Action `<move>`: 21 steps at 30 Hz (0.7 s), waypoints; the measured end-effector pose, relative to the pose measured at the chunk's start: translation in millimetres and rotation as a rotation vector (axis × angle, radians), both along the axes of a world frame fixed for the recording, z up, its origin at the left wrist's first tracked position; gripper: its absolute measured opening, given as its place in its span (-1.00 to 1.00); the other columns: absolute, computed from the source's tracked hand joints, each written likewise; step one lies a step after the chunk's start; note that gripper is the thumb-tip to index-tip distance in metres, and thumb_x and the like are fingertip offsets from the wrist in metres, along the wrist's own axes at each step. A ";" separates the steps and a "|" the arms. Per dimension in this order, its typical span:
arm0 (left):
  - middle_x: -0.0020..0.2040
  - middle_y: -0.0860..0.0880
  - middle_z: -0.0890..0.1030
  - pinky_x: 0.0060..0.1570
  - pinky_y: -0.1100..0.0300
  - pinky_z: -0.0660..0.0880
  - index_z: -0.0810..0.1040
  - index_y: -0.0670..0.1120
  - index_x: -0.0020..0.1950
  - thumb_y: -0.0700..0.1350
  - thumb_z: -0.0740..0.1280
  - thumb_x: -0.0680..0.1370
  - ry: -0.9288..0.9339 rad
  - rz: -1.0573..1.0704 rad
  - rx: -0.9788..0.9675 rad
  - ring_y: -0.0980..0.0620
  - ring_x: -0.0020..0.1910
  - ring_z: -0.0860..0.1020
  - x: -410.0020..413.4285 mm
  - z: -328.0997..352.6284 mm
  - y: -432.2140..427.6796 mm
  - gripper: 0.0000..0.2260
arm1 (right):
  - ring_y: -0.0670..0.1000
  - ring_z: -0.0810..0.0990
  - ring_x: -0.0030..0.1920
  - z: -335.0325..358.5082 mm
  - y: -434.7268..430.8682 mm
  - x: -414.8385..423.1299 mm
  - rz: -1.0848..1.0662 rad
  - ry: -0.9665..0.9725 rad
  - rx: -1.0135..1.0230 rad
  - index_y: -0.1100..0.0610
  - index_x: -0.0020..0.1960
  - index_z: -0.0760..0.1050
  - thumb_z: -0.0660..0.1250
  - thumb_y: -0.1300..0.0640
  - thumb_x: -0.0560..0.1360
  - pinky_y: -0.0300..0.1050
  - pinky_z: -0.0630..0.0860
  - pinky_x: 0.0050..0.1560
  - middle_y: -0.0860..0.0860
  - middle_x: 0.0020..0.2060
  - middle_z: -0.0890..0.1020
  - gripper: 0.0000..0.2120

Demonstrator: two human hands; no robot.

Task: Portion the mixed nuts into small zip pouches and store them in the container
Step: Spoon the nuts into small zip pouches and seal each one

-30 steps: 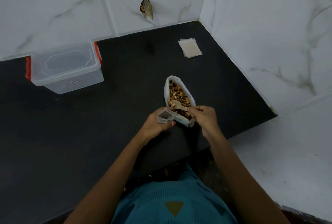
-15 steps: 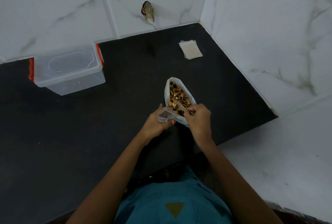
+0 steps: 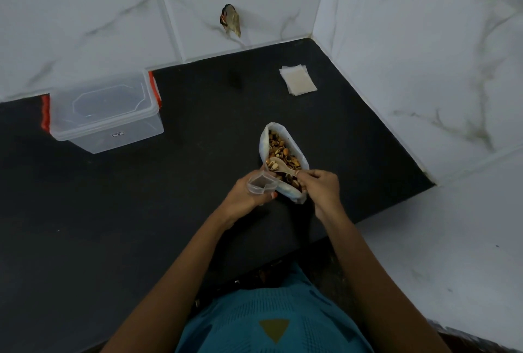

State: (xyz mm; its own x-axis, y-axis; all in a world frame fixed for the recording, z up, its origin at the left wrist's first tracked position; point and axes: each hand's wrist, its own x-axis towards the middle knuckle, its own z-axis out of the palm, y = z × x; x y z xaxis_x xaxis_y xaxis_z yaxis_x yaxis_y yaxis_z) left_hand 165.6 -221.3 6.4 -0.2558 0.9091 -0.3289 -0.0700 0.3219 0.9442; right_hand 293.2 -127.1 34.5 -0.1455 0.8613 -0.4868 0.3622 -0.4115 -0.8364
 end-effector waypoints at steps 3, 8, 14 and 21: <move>0.06 0.09 0.55 -0.13 0.41 0.50 0.48 -0.02 0.16 -0.28 0.38 0.46 0.010 -0.027 -0.016 0.20 0.03 0.53 -1.2 0.3 0.4 -0.68 | -0.14 0.47 -0.38 2.0 -0.1 1.4 -0.029 0.015 -0.059 0.19 -0.25 0.54 0.34 0.27 0.45 -0.35 0.42 -0.37 0.01 -0.39 0.53 -0.90; 0.09 0.25 0.48 0.01 0.36 0.47 0.42 -0.08 0.32 -0.27 0.37 0.46 0.033 -0.082 -0.040 0.33 0.07 0.48 -2.6 0.0 1.6 -0.56 | -0.15 0.48 -0.36 5.2 1.4 3.5 -0.044 0.062 -0.117 0.24 -0.17 0.55 0.32 0.27 0.46 -0.35 0.39 -0.38 0.00 -0.36 0.53 -0.94; 0.41 0.06 0.30 0.26 0.20 0.32 0.40 -0.04 0.34 -0.21 0.40 0.45 0.122 -0.077 -0.066 0.12 0.35 0.34 -7.2 -3.6 -1.0 -0.53 | -0.13 0.44 -0.37 2.6 5.1 9.4 -0.051 0.054 -0.117 0.23 -0.18 0.56 0.34 0.25 0.46 -0.31 0.40 -0.33 0.02 -0.38 0.52 -0.93; 0.15 0.21 0.43 -0.04 0.42 0.37 0.40 0.04 0.25 -0.18 0.46 0.39 0.254 0.101 0.002 0.22 0.14 0.43 -9.1 2.0 -4.4 -0.52 | -0.11 0.40 -0.37 15.0 5.3 21.7 -0.017 0.089 -0.141 0.21 -0.18 0.55 0.32 0.25 0.47 -0.27 0.41 -0.28 0.01 -0.40 0.47 -0.93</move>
State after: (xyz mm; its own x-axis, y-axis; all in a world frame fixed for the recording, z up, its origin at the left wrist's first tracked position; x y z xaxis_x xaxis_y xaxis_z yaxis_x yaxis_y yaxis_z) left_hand 156.5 -225.8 8.4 -0.4189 0.8756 -0.2407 0.1372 0.3231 0.9364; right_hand 314.9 -121.8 49.5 -0.1796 0.7879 -0.5890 0.2818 -0.5325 -0.7982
